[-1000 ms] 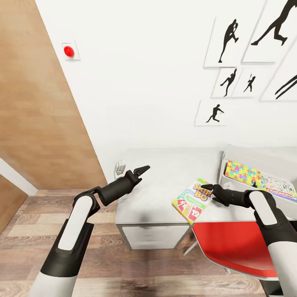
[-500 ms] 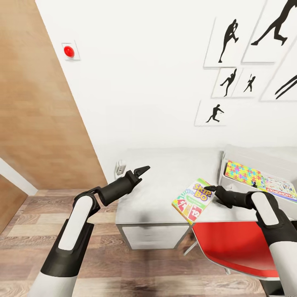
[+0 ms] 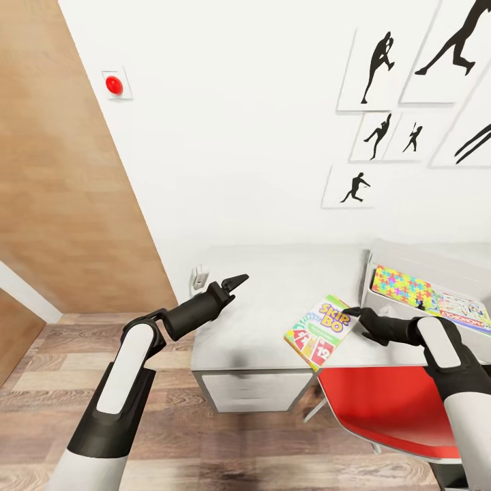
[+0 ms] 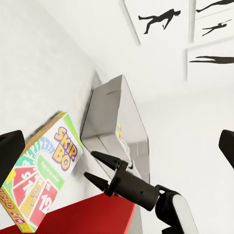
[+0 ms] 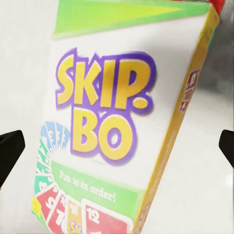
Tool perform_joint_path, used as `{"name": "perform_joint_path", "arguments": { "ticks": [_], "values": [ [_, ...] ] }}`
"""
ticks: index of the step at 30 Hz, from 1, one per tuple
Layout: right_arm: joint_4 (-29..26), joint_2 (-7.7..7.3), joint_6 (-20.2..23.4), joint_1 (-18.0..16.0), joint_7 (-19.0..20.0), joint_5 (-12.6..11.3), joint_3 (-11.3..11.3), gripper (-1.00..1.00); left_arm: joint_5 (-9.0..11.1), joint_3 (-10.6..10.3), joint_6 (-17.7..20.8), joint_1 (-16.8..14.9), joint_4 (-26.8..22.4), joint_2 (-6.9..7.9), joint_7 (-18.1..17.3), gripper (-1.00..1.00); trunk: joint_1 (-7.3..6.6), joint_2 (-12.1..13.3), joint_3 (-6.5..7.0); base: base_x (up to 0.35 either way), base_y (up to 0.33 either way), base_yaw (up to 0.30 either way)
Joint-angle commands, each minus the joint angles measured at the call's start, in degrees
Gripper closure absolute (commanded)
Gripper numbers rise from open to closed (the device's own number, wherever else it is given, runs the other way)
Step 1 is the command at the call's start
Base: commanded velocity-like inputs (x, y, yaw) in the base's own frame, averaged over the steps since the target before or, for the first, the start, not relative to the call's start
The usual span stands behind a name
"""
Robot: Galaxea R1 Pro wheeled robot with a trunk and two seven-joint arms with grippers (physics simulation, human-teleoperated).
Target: Put all the toys in the child's room - the three board games (two on the bed and one on the table), the two jigsaw puzzles on the table, and the tennis ball on the table - inside the toy box on the table in the child's room.
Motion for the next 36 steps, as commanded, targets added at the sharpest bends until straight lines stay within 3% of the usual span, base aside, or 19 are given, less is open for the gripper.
{"name": "perform_joint_path", "arguments": {
  "ticks": [1, 36],
  "values": [
    [0.12, 0.01, -0.11, -0.11, -0.65, -0.61, -0.11, -1.00, 0.60, 0.02, 0.16, -0.04, -0.06, -0.02, 0.55, -1.00, 0.03, -0.11, -0.10, 0.000, 0.000, 0.000],
    [0.85, -0.14, -1.43, -0.42, -0.89, -0.97, -0.30, -1.00, 0.59, -0.06, 0.16, -0.12, -0.05, -0.02, 0.55, -1.00, 0.03, -0.11, -2.15, 0.000, 0.000, 0.000]
  ]
}}
